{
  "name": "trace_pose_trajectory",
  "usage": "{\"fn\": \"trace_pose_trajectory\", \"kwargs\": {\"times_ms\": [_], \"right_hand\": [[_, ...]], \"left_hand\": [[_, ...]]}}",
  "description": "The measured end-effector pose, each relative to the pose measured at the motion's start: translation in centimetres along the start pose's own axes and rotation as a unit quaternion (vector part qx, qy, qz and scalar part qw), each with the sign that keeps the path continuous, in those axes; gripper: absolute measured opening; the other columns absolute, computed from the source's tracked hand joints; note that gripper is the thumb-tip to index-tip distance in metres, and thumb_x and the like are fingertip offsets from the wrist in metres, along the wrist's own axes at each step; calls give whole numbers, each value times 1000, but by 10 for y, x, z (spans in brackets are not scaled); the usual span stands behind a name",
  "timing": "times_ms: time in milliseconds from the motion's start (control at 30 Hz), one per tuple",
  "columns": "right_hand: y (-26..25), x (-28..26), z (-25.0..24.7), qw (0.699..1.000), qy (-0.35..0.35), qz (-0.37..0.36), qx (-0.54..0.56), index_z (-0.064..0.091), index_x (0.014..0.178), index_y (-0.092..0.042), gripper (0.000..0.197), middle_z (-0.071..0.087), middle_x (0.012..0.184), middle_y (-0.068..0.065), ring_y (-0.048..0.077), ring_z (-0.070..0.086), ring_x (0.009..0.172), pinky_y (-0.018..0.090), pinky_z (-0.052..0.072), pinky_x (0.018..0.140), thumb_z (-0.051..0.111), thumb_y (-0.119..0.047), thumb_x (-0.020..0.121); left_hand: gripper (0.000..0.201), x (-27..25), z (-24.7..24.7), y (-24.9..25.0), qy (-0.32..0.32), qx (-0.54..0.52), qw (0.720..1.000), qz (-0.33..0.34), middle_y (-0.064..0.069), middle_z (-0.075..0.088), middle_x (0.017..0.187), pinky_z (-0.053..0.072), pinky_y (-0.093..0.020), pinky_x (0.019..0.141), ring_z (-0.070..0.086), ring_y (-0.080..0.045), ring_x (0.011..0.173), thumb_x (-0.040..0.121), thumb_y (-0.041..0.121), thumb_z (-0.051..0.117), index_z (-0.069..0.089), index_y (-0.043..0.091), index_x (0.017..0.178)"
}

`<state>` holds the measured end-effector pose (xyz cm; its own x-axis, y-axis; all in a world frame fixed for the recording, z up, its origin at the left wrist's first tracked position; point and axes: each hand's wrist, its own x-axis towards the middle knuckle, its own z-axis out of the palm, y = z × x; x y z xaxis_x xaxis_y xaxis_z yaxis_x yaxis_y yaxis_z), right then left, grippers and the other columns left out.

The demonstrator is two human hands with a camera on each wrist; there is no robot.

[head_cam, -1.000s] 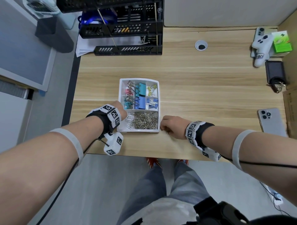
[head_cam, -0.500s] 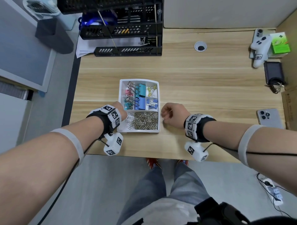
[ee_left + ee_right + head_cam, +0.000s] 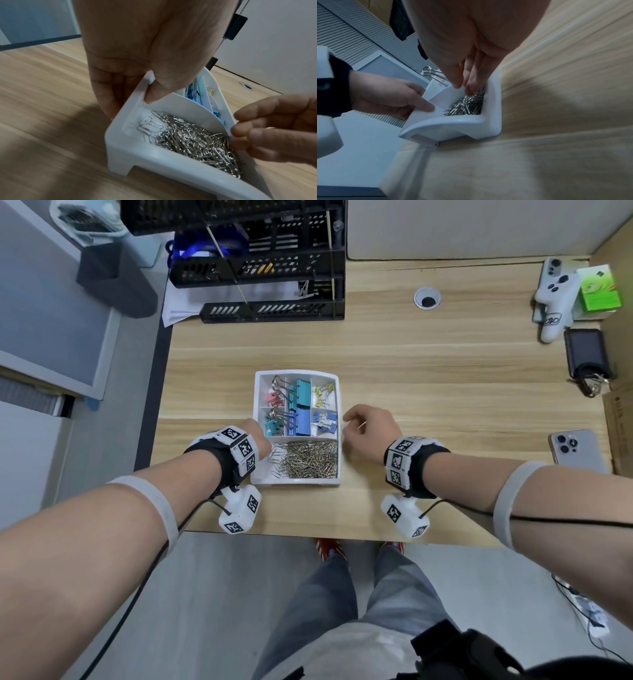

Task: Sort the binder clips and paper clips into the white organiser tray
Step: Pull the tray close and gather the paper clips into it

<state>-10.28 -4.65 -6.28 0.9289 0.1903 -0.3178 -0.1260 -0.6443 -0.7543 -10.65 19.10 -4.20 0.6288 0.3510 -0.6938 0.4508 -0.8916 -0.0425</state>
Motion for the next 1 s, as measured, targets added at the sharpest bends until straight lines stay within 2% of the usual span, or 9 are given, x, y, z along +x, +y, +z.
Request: {"fn": "trace_pose_trajectory", "kwargs": {"times_ms": [167, 267, 400, 467, 600, 700, 767, 933, 1000], "right_hand": [[23, 25, -41, 997, 54, 24, -54, 67, 98, -18, 19, 68, 82, -1, 22, 62, 74, 33, 54, 73, 53, -15, 85], [33, 36, -62, 995, 60, 14, -85, 66, 108, -16, 24, 68, 100, 2, 21, 62, 85, 37, 53, 81, 54, -19, 88], [40, 39, -80, 989, 28, 4, -147, 57, 130, -15, 39, 55, 125, 4, 22, 58, 103, 34, 47, 93, 51, -31, 95], [46, 39, -86, 987, -3, 9, -162, 52, 136, -16, 46, 52, 128, 5, 23, 57, 108, 35, 45, 94, 50, -39, 96], [60, 37, -96, 975, -66, 18, -213, 58, 124, -15, 44, 57, 109, 6, 26, 59, 96, 35, 49, 82, 45, -47, 97], [67, 36, -114, 964, -88, 41, -247, 62, 106, -12, 35, 64, 94, 5, 23, 61, 83, 37, 53, 76, 46, -43, 99], [73, 36, -124, 952, -117, 49, -278, 61, 99, -14, 31, 67, 89, 4, 21, 62, 78, 36, 54, 71, 45, -40, 100], [87, 43, -152, 940, -104, 82, -316, 59, 88, -14, 32, 65, 82, 3, 16, 58, 67, 26, 45, 55, 39, -33, 103], [95, 48, -162, 944, -89, 100, -302, 57, 87, -15, 32, 63, 81, 4, 15, 55, 65, 25, 39, 51, 38, -34, 103]], "left_hand": [[9, -3, -4, 11, -22, 40, 998, 37, -5, 48, 72, 37, -28, 58, 47, -21, 66, 95, 11, 47, 49, 5, 88], [8, -5, -2, 31, -18, 51, 995, 78, -3, 46, 71, 34, -25, 52, 45, -17, 60, 96, 11, 47, 48, 6, 90], [5, -5, -2, 55, -20, 76, 989, 129, -2, 49, 71, 35, -22, 49, 45, -14, 58, 95, 8, 50, 53, 5, 95], [7, -2, -3, 67, -21, 96, 984, 147, -1, 49, 72, 36, -22, 49, 46, -13, 60, 94, 7, 51, 54, 5, 99], [15, 1, -7, 93, -27, 97, 975, 197, 1, 55, 77, 40, -21, 50, 53, -14, 65, 93, 11, 54, 58, 6, 107], [14, 1, -11, 111, -27, 98, 966, 238, 4, 54, 77, 36, -18, 49, 51, -10, 63, 97, 21, 54, 52, 11, 106], [27, 5, -14, 123, -18, 96, 962, 256, 1, 59, 83, 39, -21, 52, 55, -14, 69, 95, 32, 58, 55, 10, 110], [54, 15, -28, 153, 17, 23, 970, 243, -4, 63, 84, 48, -34, 60, 56, -19, 69, 85, 61, 58, 51, 11, 105], [61, 17, -37, 163, 40, -18, 975, 216, -6, 62, 88, 49, -34, 56, 58, -18, 69, 85, 64, 54, 47, 10, 111]]}}
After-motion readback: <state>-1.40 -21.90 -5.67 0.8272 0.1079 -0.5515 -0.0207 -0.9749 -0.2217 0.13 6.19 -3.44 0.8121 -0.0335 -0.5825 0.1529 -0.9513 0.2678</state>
